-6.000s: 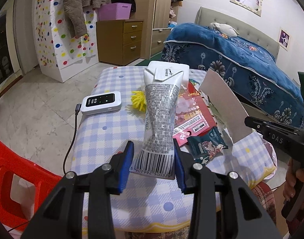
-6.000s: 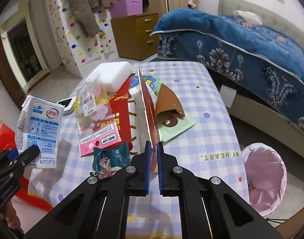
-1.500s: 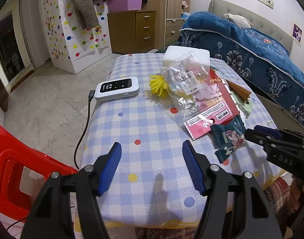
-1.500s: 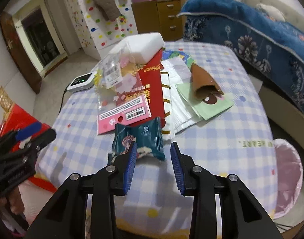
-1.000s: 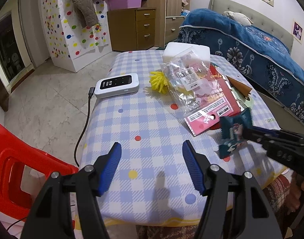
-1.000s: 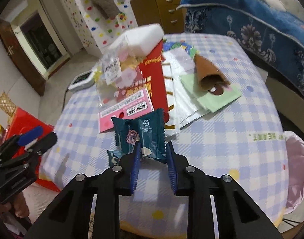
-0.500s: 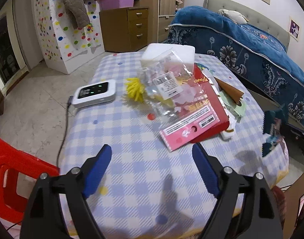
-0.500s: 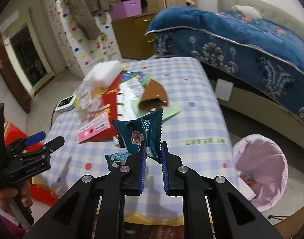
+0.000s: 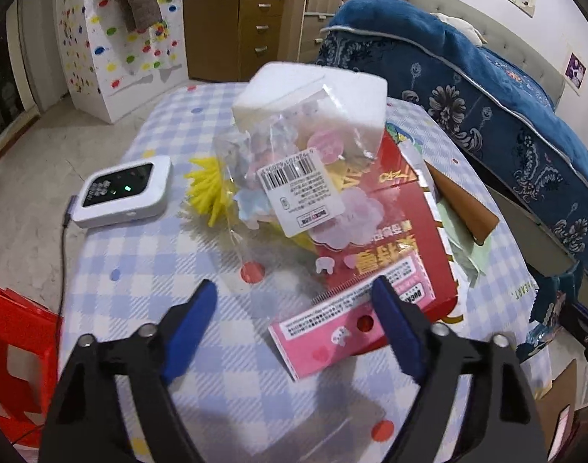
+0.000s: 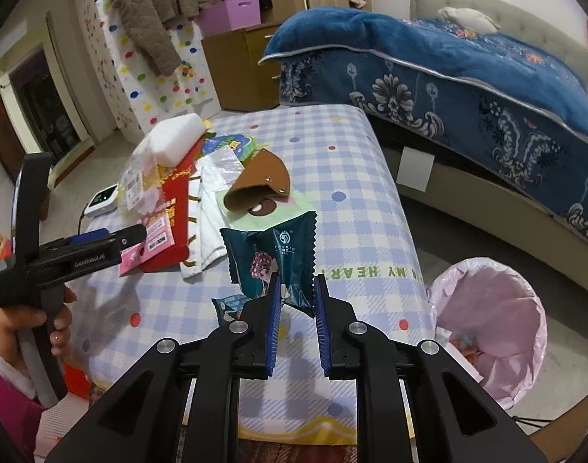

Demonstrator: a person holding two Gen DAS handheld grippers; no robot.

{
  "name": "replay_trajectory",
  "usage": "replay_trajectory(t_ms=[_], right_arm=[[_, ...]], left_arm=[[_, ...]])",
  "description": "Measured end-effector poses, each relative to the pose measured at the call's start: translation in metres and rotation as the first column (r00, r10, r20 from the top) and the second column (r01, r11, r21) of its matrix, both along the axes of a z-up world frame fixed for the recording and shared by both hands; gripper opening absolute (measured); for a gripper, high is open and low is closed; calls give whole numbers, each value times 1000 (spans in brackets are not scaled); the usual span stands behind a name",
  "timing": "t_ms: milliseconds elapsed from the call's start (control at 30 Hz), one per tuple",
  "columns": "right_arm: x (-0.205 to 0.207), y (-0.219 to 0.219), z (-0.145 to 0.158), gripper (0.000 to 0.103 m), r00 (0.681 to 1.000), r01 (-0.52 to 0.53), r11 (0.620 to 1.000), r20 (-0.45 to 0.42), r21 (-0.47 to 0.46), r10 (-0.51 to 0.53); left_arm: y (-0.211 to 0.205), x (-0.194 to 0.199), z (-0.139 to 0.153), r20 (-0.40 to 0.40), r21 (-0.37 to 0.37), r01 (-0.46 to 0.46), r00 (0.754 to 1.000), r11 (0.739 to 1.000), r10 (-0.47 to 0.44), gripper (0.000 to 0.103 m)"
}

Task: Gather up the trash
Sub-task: 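Grasp the teal candy wrapper with the right gripper while the left gripper grasps the clear snack bag, then carry both items over the wastebasket and open both grippers to drop them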

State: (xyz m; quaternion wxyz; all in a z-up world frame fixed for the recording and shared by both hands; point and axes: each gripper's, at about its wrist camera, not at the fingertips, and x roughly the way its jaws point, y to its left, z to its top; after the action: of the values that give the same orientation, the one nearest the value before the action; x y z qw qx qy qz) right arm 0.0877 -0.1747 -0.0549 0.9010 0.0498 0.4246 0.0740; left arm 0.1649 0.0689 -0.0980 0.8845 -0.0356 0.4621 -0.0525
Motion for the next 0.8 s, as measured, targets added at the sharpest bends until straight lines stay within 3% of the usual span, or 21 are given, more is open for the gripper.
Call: replay_trajectory(t_ms=[167, 233, 400, 500, 800], right_arm=[[2, 0, -3, 18, 1000, 4, 1000, -8, -1, -4], [1, 0, -3, 18, 1000, 4, 1000, -8, -2, -4], [-3, 0, 1, 18, 1000, 7, 1000, 1, -9, -7], [-8, 0, 6, 18, 1000, 11, 1000, 12, -12, -11], [-26, -7, 19, 20, 999, 34, 999, 43, -7, -34]], left_arm=[[5, 5, -6, 7, -68, 14, 1000, 998, -13, 66], [8, 6, -6, 11, -99, 18, 1000, 995, -18, 58], [11, 0, 2, 31, -116, 22, 999, 993, -18, 12], [9, -14, 18, 80, -103, 42, 996, 994, -34, 4], [-2, -70, 74, 216, -107, 104, 973, 989, -79, 3]])
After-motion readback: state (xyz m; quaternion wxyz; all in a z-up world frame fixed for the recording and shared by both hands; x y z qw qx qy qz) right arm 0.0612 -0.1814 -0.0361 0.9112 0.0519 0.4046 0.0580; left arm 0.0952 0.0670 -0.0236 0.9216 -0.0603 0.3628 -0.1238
